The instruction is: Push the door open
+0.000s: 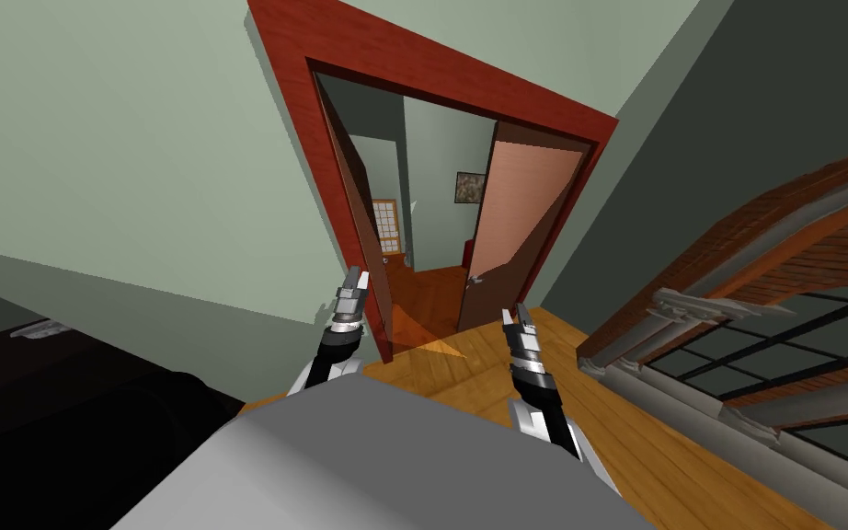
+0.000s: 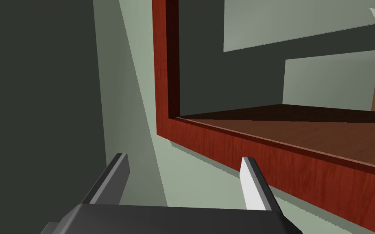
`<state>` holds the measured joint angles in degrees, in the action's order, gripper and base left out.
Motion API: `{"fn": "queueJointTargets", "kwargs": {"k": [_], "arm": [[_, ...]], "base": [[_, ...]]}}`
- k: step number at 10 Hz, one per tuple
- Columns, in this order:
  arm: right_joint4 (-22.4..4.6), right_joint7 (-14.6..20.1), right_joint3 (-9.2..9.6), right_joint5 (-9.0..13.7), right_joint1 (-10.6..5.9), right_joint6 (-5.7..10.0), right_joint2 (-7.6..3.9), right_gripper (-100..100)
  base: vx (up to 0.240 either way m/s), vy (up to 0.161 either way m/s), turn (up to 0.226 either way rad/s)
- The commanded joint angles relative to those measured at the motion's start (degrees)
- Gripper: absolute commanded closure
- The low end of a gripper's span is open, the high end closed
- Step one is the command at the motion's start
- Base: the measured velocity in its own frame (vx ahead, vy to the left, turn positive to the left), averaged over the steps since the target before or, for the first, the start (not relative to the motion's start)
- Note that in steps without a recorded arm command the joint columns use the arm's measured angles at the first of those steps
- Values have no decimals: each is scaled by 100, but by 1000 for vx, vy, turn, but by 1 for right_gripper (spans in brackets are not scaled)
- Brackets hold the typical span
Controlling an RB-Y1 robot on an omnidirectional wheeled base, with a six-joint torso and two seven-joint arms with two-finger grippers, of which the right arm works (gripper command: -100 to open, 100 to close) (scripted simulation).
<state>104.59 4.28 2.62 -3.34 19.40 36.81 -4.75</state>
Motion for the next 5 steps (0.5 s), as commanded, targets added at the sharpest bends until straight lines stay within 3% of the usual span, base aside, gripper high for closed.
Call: {"fn": "queueJointTargets", "kwargs": {"k": [1, 5], "arm": [[-286, -15, 27, 8, -120, 52, -11, -100], [-907, -42, 106, 25, -386, 130, -32, -100]], "base": [[107, -119, 55], [96, -107, 53]]}}
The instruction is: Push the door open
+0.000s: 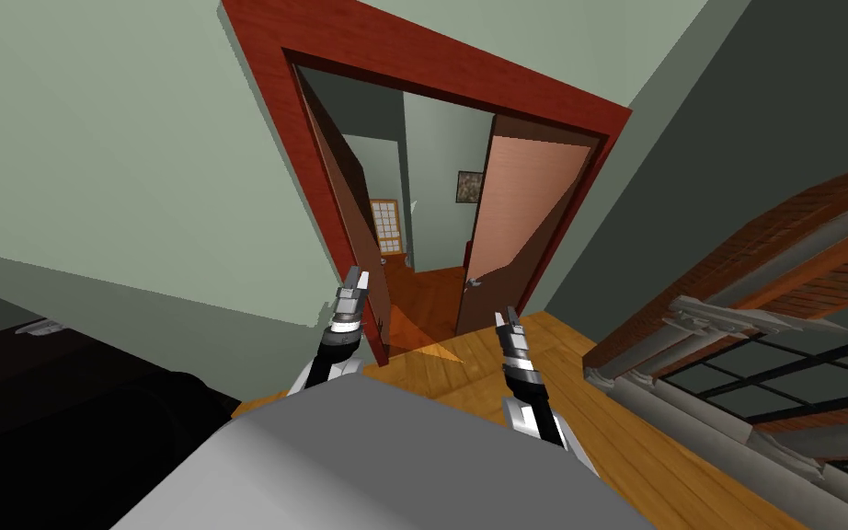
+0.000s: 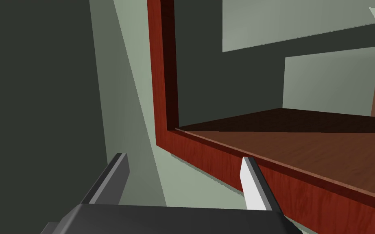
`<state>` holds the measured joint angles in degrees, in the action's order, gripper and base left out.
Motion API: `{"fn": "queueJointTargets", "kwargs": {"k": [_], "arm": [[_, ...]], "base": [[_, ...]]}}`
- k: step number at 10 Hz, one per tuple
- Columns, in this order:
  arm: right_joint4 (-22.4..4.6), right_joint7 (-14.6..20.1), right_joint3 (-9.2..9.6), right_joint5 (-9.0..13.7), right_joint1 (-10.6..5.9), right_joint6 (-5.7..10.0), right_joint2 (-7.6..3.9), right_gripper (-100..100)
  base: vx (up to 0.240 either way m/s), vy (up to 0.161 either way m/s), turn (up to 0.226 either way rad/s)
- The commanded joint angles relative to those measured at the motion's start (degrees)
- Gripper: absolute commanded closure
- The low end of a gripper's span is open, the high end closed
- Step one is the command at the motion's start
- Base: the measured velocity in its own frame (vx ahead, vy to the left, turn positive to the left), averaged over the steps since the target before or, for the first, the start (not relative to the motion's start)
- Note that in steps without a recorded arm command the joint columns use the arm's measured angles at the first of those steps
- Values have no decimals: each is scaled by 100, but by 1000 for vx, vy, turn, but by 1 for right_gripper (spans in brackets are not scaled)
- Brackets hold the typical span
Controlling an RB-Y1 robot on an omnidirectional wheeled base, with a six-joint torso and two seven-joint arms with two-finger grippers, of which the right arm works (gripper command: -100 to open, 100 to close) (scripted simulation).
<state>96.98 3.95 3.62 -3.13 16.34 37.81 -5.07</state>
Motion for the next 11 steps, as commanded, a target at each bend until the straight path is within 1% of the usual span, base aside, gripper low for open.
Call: {"fn": "queueJointTargets", "kwargs": {"k": [1, 3, 8, 11], "arm": [[-160, -9, 5, 4, -80, 30, 1, -100], [-486, -23, 46, 13, -218, 71, -4, -100], [-1289, -59, 151, 36, -570, 175, 0, -100], [-1826, -81, 214, 50, -784, 238, 15, -100]], "base": [[54, -65, 24], [56, -61, 41], [86, -105, 55], [85, -106, 59]]}}
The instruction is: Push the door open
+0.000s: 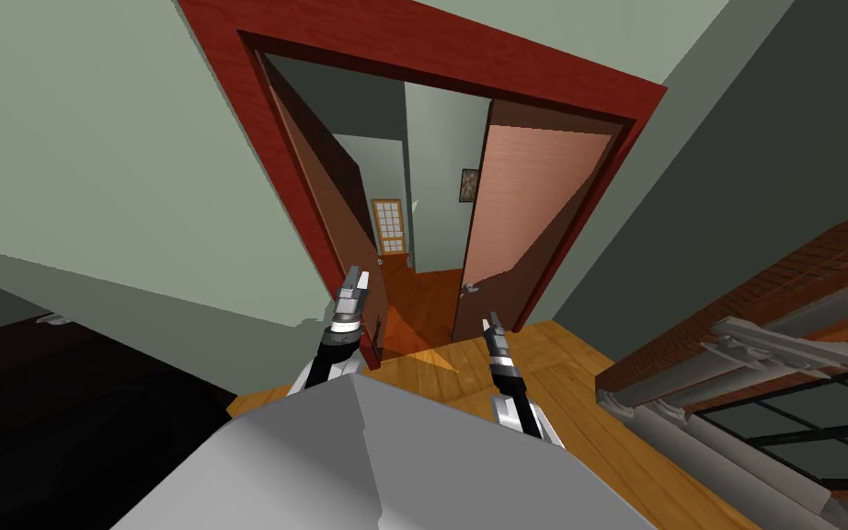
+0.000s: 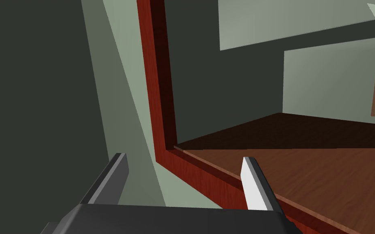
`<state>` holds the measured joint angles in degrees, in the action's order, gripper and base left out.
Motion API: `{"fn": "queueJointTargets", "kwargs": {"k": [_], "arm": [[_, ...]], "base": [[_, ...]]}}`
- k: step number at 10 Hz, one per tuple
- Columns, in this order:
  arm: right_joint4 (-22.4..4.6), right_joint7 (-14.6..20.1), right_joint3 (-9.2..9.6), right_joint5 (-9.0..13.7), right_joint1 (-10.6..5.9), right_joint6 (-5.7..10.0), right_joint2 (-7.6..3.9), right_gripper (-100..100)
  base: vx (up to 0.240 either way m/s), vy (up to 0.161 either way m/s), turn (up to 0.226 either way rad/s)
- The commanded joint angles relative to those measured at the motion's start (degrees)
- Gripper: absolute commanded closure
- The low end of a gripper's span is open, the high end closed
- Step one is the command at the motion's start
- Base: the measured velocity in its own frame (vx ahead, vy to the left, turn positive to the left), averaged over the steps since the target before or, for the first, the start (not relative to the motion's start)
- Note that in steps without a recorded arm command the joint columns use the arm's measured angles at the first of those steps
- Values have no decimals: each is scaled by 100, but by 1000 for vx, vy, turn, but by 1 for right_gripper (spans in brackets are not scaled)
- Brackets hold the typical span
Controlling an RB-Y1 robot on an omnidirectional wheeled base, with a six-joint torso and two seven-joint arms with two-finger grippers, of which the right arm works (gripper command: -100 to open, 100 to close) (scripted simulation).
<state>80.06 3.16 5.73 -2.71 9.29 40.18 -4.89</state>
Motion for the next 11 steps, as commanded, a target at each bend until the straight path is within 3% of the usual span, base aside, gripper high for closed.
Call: {"fn": "queueJointTargets", "kwargs": {"k": [1, 5, 11], "arm": [[-286, -9, 24, 12, -149, 22, 4, -100], [-638, -23, 66, 21, -292, 64, 19, -100], [-1616, -66, 189, 48, -705, 186, 96, -100]], "base": [[74, -110, 61], [51, -75, 32], [72, -106, 53]]}}
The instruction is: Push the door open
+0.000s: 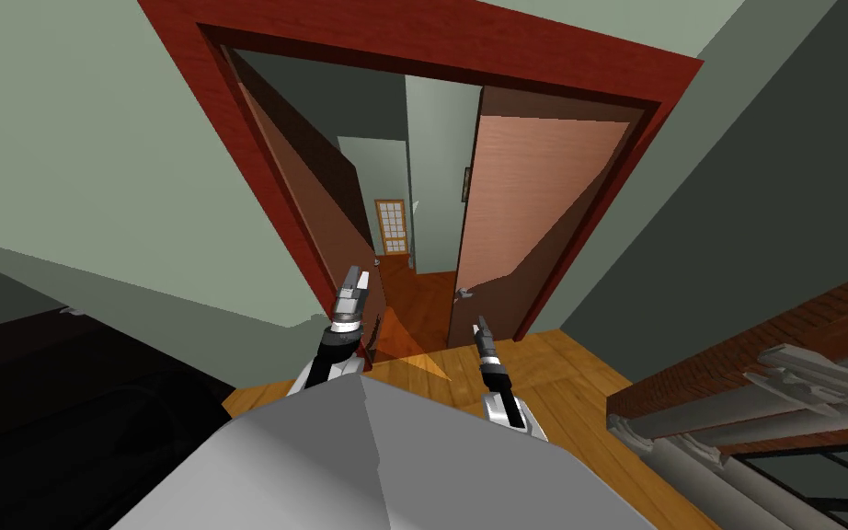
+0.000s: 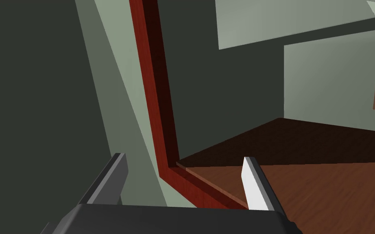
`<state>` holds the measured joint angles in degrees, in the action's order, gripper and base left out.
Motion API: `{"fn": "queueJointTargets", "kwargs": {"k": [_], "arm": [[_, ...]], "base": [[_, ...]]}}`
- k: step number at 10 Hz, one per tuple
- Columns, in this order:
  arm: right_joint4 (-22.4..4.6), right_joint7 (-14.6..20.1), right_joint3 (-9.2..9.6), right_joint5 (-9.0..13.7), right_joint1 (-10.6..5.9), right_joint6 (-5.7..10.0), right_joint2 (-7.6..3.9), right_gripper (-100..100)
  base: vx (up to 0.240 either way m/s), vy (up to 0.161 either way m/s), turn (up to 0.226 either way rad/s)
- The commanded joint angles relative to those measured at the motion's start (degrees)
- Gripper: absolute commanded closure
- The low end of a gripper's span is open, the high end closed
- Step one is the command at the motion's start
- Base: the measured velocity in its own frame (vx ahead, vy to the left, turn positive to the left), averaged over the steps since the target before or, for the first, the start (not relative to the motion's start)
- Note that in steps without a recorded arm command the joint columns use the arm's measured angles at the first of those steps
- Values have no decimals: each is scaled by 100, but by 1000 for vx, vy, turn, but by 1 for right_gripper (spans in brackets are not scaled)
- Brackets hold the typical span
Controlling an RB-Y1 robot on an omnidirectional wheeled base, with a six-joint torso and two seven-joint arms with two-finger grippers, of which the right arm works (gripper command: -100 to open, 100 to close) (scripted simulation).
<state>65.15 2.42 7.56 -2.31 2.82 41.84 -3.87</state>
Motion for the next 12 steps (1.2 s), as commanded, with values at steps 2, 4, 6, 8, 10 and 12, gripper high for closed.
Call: {"fn": "queueJointTargets", "kwargs": {"k": [2, 4, 6, 8, 10, 12], "arm": [[-429, -5, 45, 16, -188, 58, 30, -100], [-740, -19, 83, 25, -318, 96, 65, -100], [-1023, -31, 119, 33, -438, 132, 107, -100], [-1302, -43, 154, 40, -556, 167, 151, -100], [-1567, -54, 187, 47, -668, 200, 196, -100], [-1806, -65, 217, 54, -769, 229, 245, -100]], "base": [[70, -118, 49], [69, -101, 51], [83, -116, 50], [85, -104, 44], [71, -98, 47], [63, -94, 42]]}}
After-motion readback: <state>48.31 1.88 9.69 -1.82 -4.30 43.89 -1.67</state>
